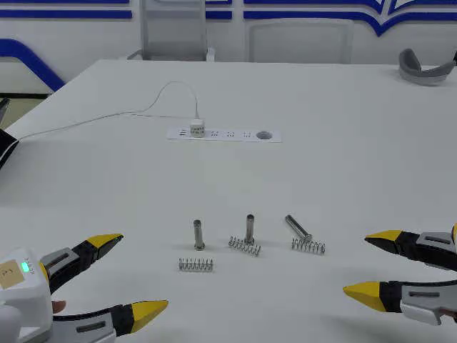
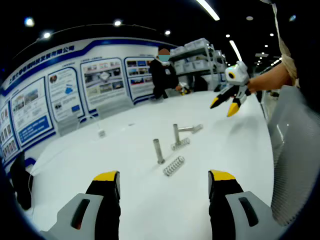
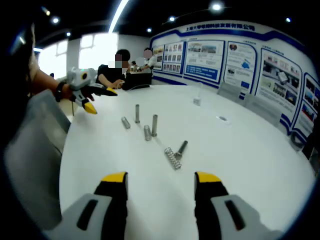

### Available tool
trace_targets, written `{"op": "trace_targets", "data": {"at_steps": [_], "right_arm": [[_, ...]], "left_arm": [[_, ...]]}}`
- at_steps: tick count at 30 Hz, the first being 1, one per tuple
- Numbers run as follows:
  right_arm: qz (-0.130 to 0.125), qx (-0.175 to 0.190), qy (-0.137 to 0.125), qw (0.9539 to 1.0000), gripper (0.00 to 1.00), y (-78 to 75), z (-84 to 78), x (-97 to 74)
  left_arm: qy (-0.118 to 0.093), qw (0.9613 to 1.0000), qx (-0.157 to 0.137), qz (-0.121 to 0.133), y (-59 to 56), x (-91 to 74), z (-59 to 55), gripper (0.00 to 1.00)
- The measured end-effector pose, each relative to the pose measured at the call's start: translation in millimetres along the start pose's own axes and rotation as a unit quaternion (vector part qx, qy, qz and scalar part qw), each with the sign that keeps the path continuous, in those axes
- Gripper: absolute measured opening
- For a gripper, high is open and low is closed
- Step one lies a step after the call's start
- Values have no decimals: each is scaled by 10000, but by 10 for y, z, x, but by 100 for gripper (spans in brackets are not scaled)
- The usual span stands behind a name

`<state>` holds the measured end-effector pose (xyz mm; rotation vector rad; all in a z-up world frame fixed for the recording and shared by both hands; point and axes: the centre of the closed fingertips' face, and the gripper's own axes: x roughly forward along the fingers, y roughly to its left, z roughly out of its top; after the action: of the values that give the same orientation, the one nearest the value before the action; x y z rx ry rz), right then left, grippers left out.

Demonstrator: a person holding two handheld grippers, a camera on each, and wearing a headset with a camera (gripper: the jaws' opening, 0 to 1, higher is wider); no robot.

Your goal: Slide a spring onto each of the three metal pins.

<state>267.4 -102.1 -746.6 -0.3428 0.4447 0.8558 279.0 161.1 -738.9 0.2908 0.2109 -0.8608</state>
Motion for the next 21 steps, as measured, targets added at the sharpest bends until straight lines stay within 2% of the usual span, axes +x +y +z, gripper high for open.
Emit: {"op": "trace_targets", "data": {"at_steps": [21], "right_arm": [[-45,22,1,10000,55,-35,-9,-12]], "left_arm": [[36,10000,-81,8,-3,4,-44,75]]}}
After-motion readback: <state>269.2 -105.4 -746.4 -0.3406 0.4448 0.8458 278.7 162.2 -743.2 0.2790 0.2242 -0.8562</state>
